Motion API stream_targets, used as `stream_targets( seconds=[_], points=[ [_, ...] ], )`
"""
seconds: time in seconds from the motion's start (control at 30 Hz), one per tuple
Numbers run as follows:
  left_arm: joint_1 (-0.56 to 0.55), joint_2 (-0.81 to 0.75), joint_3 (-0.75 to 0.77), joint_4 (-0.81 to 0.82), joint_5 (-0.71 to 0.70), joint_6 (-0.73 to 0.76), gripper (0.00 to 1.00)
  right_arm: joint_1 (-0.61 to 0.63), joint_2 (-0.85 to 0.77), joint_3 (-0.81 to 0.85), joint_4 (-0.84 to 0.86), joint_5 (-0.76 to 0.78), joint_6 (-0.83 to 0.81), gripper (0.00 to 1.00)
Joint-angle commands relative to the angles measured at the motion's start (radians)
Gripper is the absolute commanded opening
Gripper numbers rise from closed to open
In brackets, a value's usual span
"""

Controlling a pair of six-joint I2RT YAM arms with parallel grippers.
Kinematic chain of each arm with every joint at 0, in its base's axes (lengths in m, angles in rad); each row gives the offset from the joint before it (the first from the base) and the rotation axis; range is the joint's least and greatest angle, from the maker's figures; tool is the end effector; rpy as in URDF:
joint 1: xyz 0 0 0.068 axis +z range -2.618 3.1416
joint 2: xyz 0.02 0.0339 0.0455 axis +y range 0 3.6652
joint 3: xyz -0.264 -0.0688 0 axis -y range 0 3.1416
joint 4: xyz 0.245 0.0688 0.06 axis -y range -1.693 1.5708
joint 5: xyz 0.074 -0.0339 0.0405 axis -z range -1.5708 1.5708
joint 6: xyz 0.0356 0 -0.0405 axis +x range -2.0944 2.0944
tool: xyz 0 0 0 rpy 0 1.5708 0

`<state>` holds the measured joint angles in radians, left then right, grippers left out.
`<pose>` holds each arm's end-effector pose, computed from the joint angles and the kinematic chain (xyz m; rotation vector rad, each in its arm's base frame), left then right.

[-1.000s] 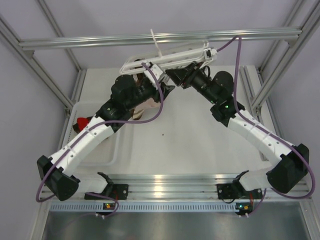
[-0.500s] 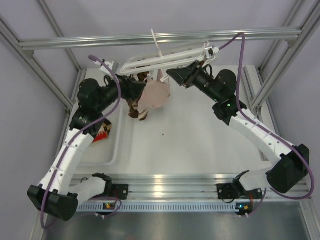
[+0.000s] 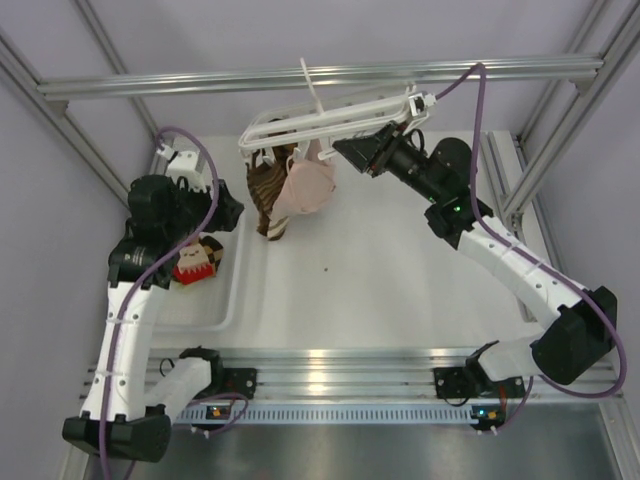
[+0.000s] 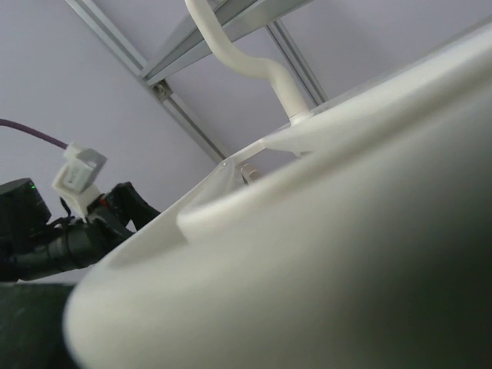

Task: Clip the socks to the hanger
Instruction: Open the clamp at the hanger, then pick up the sock from the bin.

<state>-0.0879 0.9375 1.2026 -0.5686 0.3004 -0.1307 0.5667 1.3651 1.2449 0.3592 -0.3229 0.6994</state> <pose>0.1859 -0.0270 0.4161 0.1680 1.8752 -0.4315 0.2649 0.1820 0.4276 -0.2014 1.4495 1.2673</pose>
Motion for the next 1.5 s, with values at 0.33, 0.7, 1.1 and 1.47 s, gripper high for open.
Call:
stream_targets(
  seconds=[0.33, 0.7, 1.1, 1.47],
  points=[
    [0.431, 0.191, -0.069, -0.329, -0.089, 0.172, 0.67, -0.008, -0.003, 0.080, -0.016, -0.053, -0.052, 0.00],
    [0.436, 0.438, -0.046, -0.197, -0.167, 0.207, 0.64, -0.016, 0.002, 0.074, -0.022, -0.065, -0.049, 0.00],
    [0.347, 0.595, -0.095, -0.073, -0.331, 0.230, 0.59, -0.031, 0.003, 0.057, -0.019, -0.074, -0.034, 0.00],
    [0.333, 0.580, -0.098, -0.102, -0.348, 0.243, 0.10, -0.037, 0.011, 0.054, -0.026, -0.074, -0.035, 0.00]
  ],
)
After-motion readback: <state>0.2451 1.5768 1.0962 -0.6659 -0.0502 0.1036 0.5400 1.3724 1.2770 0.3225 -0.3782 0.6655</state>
